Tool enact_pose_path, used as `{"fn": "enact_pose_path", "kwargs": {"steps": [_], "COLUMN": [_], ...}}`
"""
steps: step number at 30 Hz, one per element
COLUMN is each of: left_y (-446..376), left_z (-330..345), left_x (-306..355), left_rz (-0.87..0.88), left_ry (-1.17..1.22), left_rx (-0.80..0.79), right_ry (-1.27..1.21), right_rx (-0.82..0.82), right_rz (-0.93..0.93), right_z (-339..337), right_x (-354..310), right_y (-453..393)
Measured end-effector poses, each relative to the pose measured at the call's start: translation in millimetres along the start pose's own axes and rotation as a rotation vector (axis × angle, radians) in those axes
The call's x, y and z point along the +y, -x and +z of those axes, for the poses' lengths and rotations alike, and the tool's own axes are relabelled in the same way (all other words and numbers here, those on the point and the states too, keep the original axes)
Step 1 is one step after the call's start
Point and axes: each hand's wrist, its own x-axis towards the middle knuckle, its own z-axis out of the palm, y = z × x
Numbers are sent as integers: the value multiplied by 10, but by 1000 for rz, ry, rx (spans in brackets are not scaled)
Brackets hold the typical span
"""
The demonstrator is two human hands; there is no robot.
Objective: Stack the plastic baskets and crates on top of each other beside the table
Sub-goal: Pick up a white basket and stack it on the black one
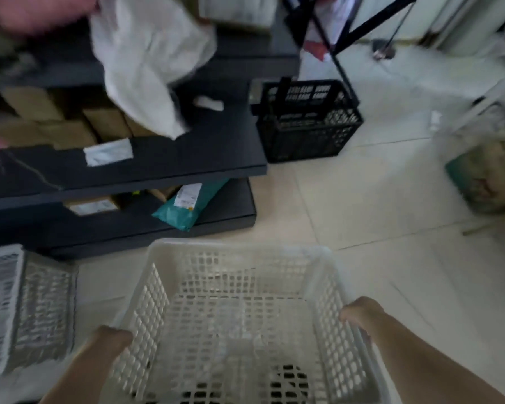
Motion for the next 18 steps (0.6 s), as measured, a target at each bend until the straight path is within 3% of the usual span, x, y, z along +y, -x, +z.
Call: {"fn": "enact_pose_path", "kwargs": {"steps": [9, 18], "left_y": [2009, 3026], "left_z": [83, 544], "left_x": [633, 1374], "left_rz": [168, 346], "left_ry": [-115, -216], "left_rx": [78, 44], "right_ry": [-192, -534], "right_rx": [67, 131], "right_rz": [-61, -101], "right_z": [-1419, -2349], "right_x": [1246, 2172], "right_y": [842, 832]}}
